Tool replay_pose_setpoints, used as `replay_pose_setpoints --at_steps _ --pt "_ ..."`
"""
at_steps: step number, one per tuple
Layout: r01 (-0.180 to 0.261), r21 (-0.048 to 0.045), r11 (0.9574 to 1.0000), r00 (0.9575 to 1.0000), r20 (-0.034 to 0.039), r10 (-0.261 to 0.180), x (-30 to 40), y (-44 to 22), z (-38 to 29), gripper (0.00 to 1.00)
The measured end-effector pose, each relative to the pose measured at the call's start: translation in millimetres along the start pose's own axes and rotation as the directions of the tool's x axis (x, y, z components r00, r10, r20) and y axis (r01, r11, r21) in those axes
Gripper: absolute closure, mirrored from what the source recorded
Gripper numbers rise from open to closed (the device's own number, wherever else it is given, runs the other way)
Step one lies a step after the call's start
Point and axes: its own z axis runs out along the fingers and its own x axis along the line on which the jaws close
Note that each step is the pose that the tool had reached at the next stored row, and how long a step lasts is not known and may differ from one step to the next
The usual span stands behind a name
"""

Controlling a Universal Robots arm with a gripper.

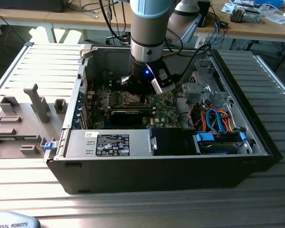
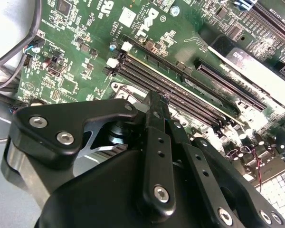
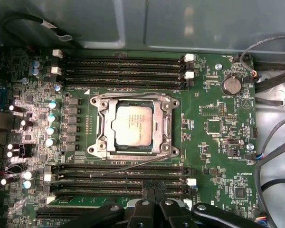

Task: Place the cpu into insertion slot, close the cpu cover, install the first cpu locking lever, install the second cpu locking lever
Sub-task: 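Install the second cpu locking lever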

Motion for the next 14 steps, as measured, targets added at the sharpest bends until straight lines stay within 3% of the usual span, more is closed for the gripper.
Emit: replay_pose_setpoints --at_steps 14 --pt "0.0 0.0 1.0 1.0 0.0 0.0 0.7 -2.6 0.1 0.89"
